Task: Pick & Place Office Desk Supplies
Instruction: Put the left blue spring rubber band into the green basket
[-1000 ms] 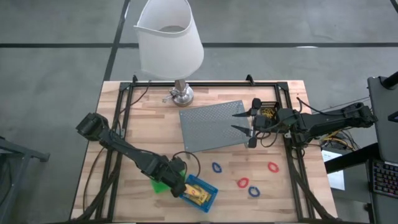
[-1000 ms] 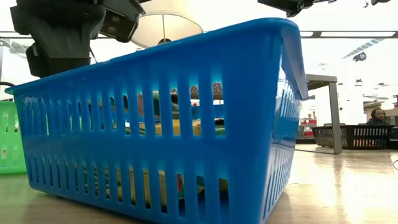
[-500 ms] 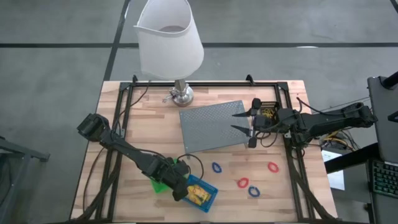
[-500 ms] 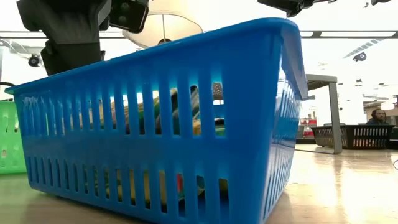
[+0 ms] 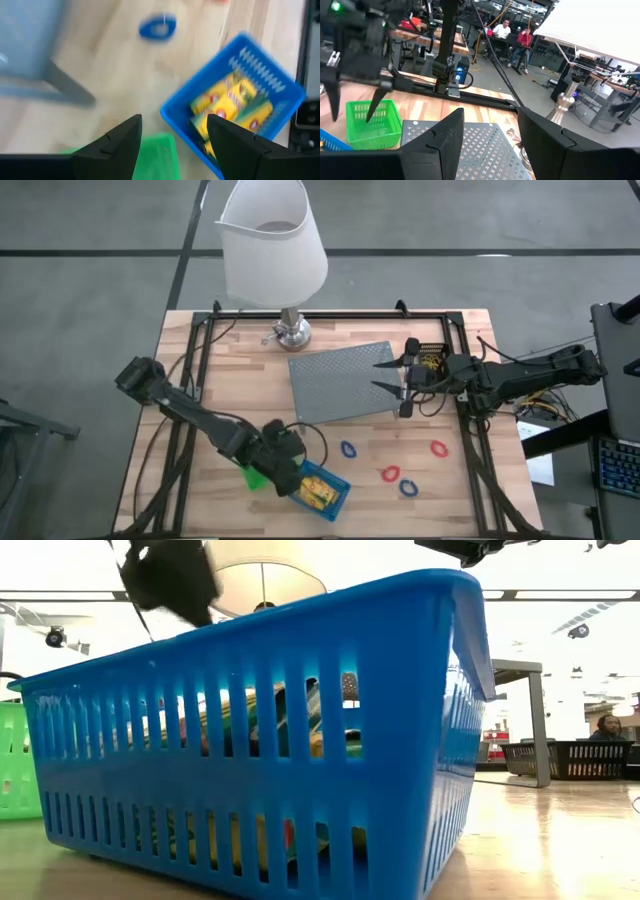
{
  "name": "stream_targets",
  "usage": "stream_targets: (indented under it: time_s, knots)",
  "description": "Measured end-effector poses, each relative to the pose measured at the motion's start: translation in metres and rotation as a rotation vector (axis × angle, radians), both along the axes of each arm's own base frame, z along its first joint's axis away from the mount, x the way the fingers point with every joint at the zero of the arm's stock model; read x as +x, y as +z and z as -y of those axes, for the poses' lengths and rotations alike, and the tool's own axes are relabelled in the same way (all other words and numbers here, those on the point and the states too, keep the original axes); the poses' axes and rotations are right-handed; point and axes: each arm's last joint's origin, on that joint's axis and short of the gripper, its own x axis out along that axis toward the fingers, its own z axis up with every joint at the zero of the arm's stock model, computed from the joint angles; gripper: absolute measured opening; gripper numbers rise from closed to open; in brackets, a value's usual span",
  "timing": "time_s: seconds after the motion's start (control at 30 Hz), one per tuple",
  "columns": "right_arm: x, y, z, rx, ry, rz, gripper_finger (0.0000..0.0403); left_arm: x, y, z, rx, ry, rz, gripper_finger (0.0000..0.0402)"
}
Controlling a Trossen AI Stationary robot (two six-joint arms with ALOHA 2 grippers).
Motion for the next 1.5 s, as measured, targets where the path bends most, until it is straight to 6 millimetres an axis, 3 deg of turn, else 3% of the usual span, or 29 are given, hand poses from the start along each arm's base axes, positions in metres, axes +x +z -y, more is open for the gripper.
stream_targets:
  time_s: [0.2, 0.5, 0.73, 0.87, 1.03, 1.3, 1.5]
  knots:
    - [0.0, 0.0, 0.0, 0.0, 0.0, 0.0, 0.0185, -0.005, 0.03, -0.015, 0.207, -0.088, 0.139, 0.023]
    - [0.0, 0.0, 0.0, 0.0, 0.0, 0.0, 0.0185, -0.014, 0.051, -0.026, 0.236, -0.138, 0.183, 0.023]
    - [0.0, 0.0, 0.0, 0.0, 0.0, 0.0, 0.0185, -0.014, 0.066, -0.053, 0.259, -0.124, 0.197, 0.0229]
    - [0.0, 0.0, 0.0, 0.0, 0.0, 0.0, 0.0185, -0.01, 0.065, -0.063, 0.218, -0.031, 0.2, 0.0229]
    - [0.0, 0.0, 0.0, 0.0, 0.0, 0.0, 0.0185, 0.0, 0.053, -0.061, 0.119, 0.105, 0.196, 0.0224]
    - [0.0, 0.0, 0.0, 0.0, 0.0, 0.0, 0.0185, 0.016, 0.029, -0.03, 0.196, -0.167, 0.181, 0.0211]
    - [0.0, 0.0, 0.0, 0.0, 0.0, 0.0, 0.0185, 0.042, 0.01, -0.04, 0.15, -0.269, 0.184, 0.0205]
